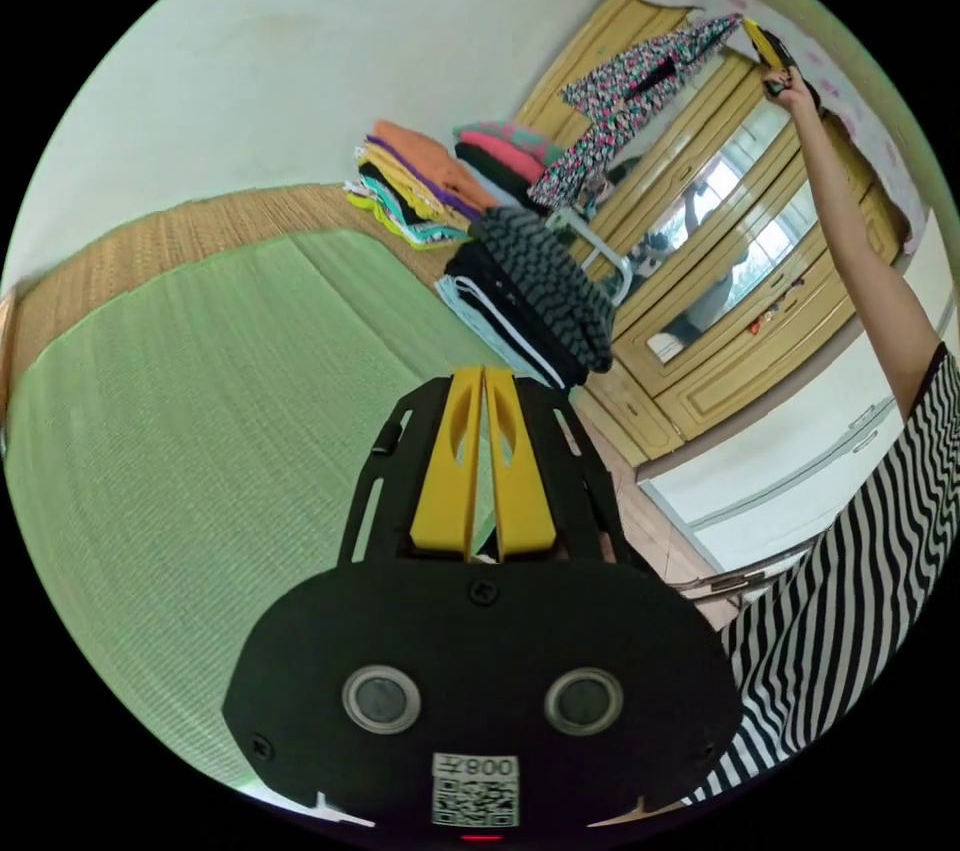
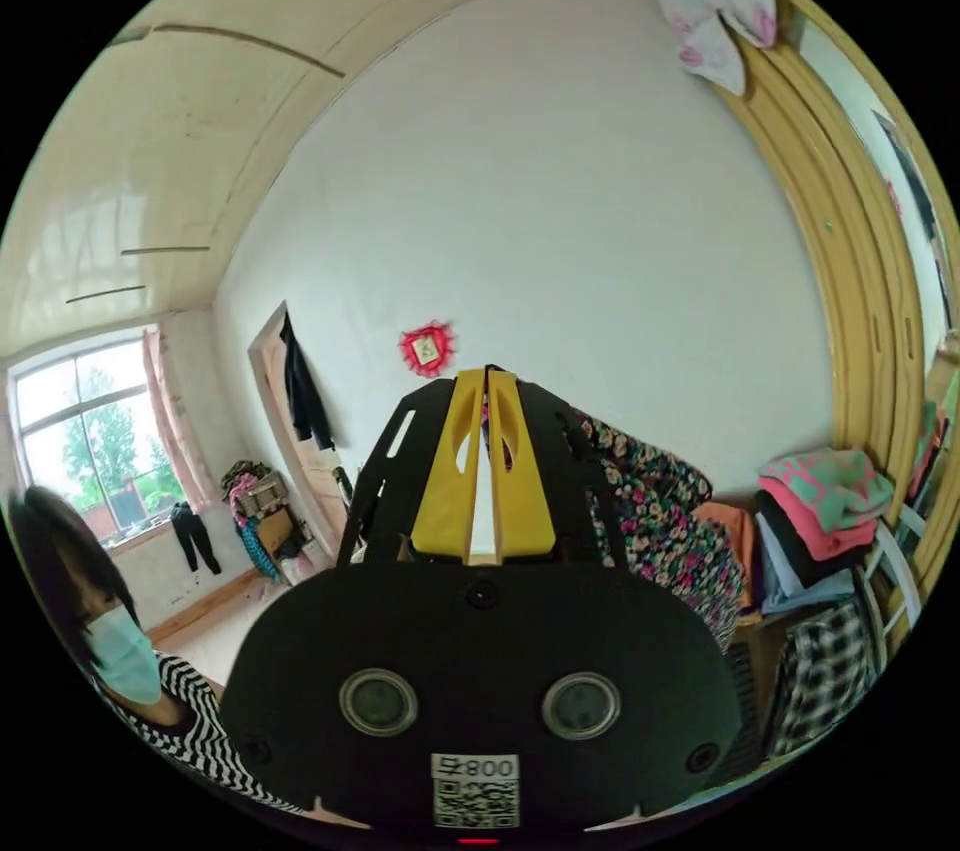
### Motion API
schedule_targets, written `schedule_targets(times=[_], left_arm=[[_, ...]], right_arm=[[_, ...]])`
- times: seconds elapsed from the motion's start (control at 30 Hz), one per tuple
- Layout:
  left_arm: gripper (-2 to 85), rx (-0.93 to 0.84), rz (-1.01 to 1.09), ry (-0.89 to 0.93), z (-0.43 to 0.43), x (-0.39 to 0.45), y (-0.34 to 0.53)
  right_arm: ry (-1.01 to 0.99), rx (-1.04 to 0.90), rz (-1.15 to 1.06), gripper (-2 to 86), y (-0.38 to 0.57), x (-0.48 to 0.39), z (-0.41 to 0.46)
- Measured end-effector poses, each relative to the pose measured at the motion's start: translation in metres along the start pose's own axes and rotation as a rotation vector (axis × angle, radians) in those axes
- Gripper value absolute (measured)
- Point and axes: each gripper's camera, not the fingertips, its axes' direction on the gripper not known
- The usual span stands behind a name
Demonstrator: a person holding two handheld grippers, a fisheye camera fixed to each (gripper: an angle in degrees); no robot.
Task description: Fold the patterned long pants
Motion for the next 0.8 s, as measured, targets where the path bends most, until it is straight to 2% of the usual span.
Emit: schedule_targets(times=[0.17, 0.37, 0.5, 0.57, 0.7, 0.8], left_arm=[[6.6, 0.206, -0.011, 0.035, -0.105, -0.022, 0.084], [9.8, 0.315, -0.062, 0.055, -0.190, -0.057, 0.200], [8.9, 0.322, -0.147, 0.074, -0.224, -0.082, 0.279], [5.4, 0.304, -0.221, 0.089, -0.238, -0.099, 0.328], [1.8, 0.297, -0.304, 0.038, -0.252, -0.119, 0.389], [1.7, 0.315, -0.342, 0.099, -0.262, -0.136, 0.425]], right_arm=[[-0.211, -0.073, 0.006, 0.1, 0.038, -0.090, 0.066], [-0.470, -0.197, 0.097, 0.1, 0.143, -0.161, 0.153], [-0.618, -0.271, 0.166, 0.1, 0.208, -0.198, 0.204], [-0.693, -0.331, 0.206, 0.1, 0.247, -0.221, 0.234], [-0.733, -0.393, 0.238, 0.1, 0.292, -0.247, 0.264], [-0.720, -0.448, 0.233, 0.1, 0.313, -0.267, 0.286]])
